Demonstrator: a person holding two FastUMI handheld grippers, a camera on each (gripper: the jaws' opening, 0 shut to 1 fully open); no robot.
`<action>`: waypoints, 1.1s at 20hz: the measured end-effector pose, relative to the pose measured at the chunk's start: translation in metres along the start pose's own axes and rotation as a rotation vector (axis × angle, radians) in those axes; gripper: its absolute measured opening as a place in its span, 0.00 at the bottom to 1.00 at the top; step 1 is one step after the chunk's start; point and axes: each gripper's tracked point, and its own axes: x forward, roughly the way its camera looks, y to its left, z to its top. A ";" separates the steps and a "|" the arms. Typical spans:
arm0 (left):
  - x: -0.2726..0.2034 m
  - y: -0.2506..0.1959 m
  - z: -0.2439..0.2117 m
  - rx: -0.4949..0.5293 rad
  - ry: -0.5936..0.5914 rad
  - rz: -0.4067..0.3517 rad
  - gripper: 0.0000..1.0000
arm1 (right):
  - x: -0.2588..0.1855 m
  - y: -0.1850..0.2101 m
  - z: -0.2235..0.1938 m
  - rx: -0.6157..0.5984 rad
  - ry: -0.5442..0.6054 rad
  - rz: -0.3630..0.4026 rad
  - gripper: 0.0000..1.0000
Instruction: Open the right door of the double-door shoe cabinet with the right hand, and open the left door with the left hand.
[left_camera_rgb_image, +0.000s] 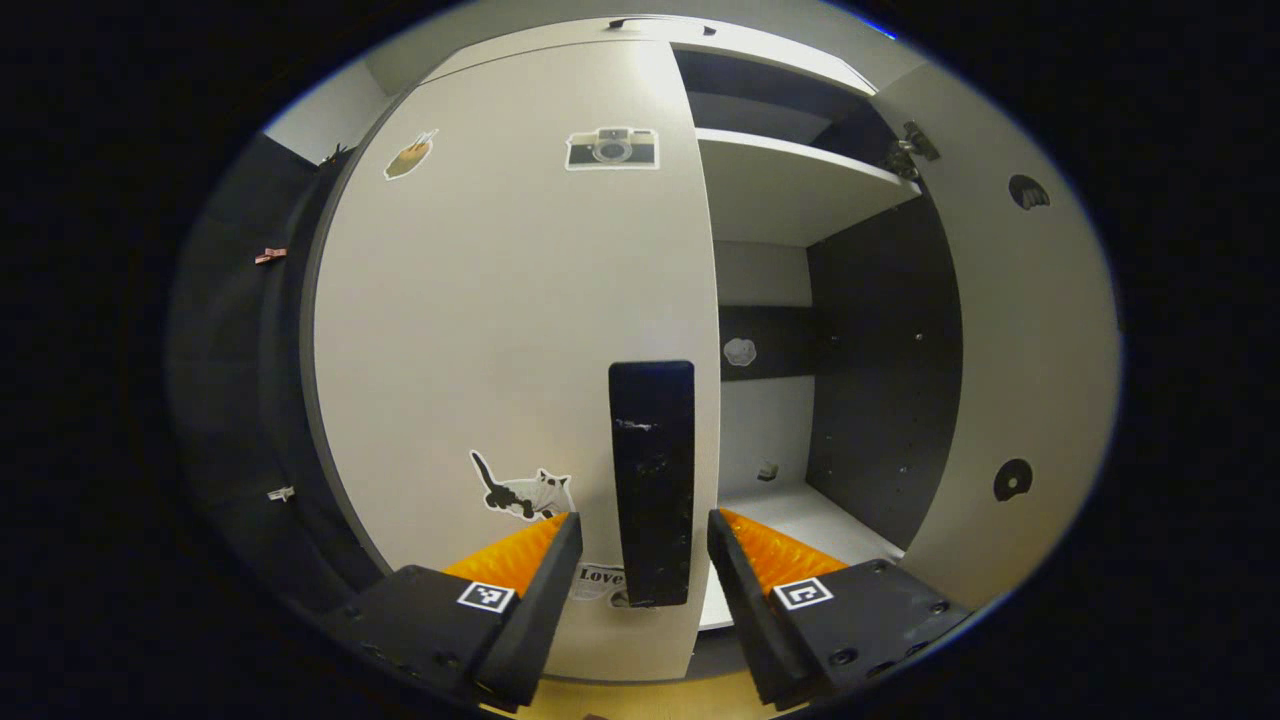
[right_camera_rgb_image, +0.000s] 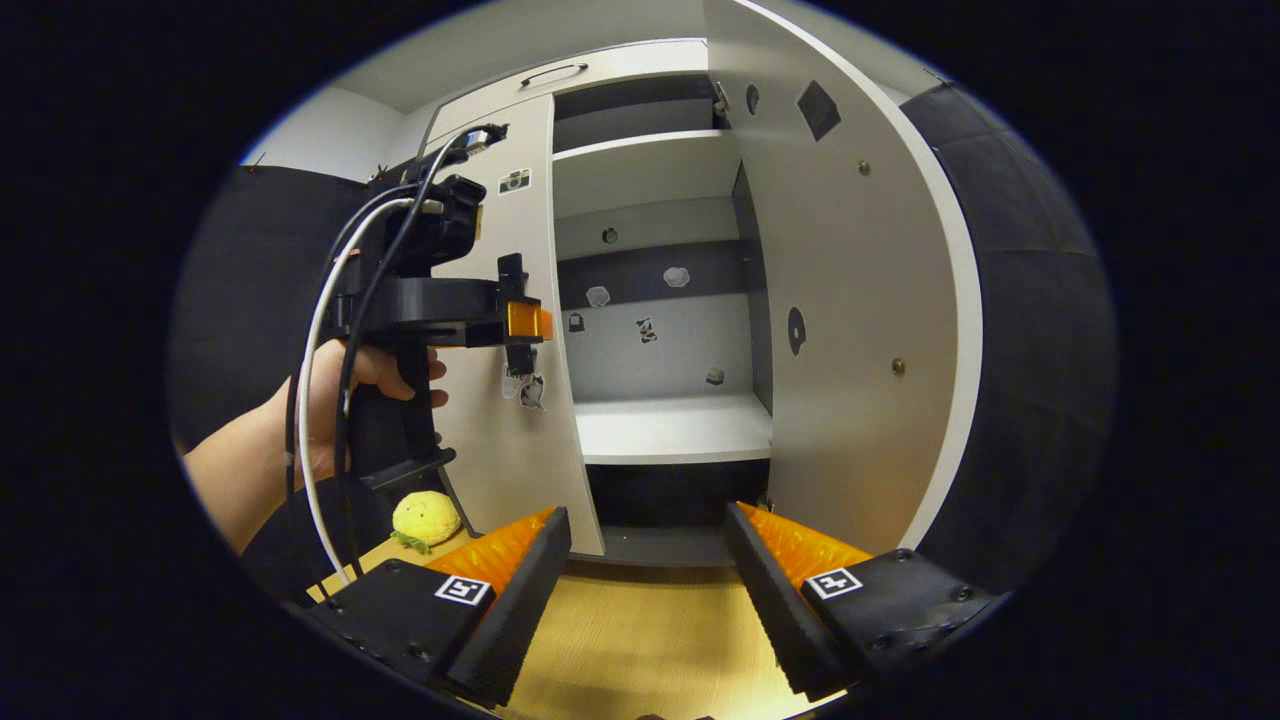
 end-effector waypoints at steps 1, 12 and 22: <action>0.002 -0.001 0.000 -0.014 0.002 0.001 0.75 | 0.000 -0.002 -0.002 0.004 0.006 0.001 0.98; 0.003 -0.006 -0.001 -0.077 -0.001 -0.013 0.33 | 0.002 0.000 -0.003 -0.020 0.010 0.015 0.98; -0.006 -0.005 -0.004 -0.086 -0.021 -0.035 0.13 | -0.006 -0.006 0.004 -0.038 -0.001 -0.024 0.98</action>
